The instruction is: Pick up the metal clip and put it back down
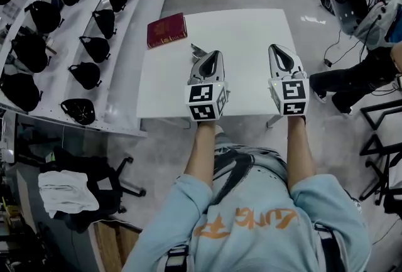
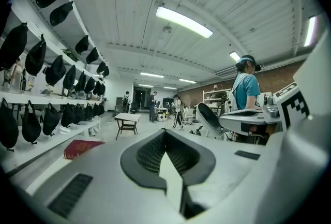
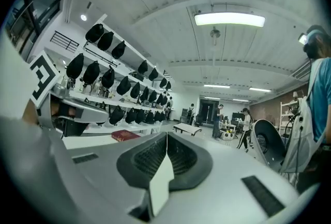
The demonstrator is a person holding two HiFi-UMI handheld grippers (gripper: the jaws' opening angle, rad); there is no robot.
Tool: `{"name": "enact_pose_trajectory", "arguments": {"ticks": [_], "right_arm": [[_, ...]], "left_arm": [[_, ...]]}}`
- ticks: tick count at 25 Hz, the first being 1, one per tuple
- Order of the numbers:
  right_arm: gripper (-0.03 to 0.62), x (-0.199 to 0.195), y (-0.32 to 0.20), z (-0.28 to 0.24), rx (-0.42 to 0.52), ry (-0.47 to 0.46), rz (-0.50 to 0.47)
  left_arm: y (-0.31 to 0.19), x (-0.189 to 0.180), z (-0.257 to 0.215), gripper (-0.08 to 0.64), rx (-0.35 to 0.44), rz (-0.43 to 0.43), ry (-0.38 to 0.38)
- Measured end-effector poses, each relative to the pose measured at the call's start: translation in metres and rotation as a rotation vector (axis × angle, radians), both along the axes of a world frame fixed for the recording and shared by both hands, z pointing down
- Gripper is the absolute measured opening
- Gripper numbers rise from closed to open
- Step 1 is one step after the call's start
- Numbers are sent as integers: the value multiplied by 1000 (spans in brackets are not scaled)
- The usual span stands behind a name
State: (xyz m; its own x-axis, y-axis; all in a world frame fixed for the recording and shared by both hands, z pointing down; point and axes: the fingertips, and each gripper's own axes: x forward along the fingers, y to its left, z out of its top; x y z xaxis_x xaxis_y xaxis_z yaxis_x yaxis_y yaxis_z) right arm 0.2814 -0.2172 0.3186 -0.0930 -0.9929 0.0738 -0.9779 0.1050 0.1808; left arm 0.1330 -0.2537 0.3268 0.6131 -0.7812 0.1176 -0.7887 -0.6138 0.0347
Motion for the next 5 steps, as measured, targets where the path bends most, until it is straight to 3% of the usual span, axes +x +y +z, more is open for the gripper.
{"name": "enact_pose_trajectory", "arguments": {"ticks": [5], "right_arm": [[30, -2, 2, -1, 3, -13, -5]], "left_arm": [[3, 2, 0, 21, 2, 10, -4]]}}
